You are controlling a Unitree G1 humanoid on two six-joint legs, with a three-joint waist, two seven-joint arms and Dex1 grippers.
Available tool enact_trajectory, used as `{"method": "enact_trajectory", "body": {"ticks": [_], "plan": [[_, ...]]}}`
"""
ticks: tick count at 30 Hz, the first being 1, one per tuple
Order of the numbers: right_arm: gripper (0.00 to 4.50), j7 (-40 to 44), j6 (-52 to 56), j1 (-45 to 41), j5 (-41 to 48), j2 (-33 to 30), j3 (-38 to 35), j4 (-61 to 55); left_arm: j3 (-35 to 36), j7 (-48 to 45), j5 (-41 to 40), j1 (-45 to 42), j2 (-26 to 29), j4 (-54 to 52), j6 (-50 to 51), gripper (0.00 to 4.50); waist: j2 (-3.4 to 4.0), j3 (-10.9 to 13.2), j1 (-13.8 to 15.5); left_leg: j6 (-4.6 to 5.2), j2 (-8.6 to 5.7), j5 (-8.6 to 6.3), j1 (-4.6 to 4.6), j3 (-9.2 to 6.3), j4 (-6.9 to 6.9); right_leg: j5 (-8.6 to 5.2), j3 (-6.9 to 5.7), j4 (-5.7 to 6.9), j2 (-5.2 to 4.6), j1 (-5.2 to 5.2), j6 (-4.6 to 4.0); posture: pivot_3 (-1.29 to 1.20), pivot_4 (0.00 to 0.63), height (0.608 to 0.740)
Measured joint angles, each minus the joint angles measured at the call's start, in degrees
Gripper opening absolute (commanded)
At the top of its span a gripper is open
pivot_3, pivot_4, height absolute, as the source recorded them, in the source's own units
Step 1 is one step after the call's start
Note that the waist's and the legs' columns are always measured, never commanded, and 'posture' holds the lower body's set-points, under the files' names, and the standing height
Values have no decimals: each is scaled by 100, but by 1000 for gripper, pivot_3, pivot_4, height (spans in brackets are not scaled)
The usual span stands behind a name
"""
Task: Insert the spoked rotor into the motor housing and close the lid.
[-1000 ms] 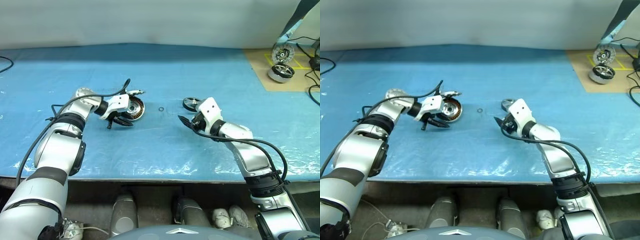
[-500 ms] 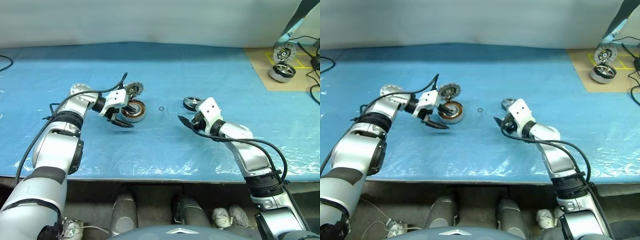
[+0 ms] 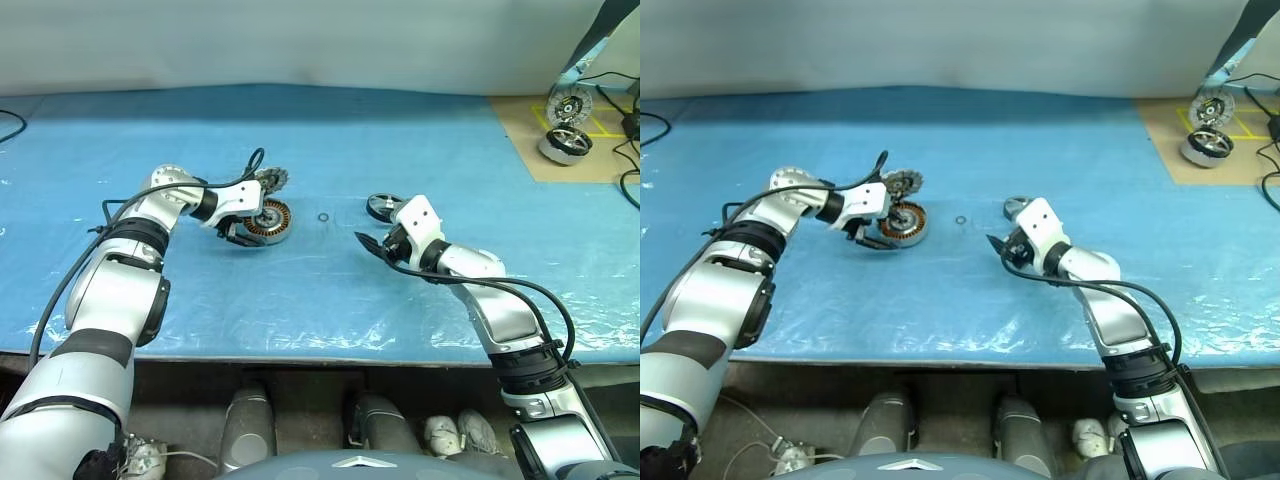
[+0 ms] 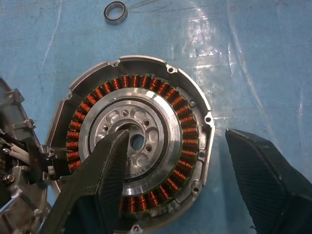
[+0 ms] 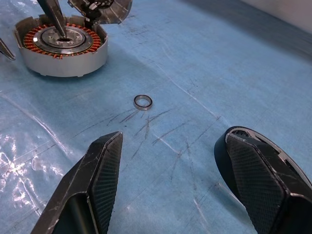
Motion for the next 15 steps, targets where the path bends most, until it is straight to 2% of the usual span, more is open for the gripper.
{"method": "enact_trajectory", "body": {"ticks": [14, 15], "plan": [[3590, -101, 10, 88, -8, -25, 0, -15, -190, 206, 199, -11, -140, 34, -218, 3298, 0, 0, 7, 0, 2, 0, 2, 0, 20, 0, 0, 15, -6, 6, 0, 0, 150, 740], [3590, -103, 11, 88, -8, -25, 0, -16, -199, 207, 213, -8, -139, 34, -266, 2935, 0, 0, 9, 0, 2, 0, 2, 0, 21, 0, 0, 16, -6, 7, 0, 0, 150, 740]]}}
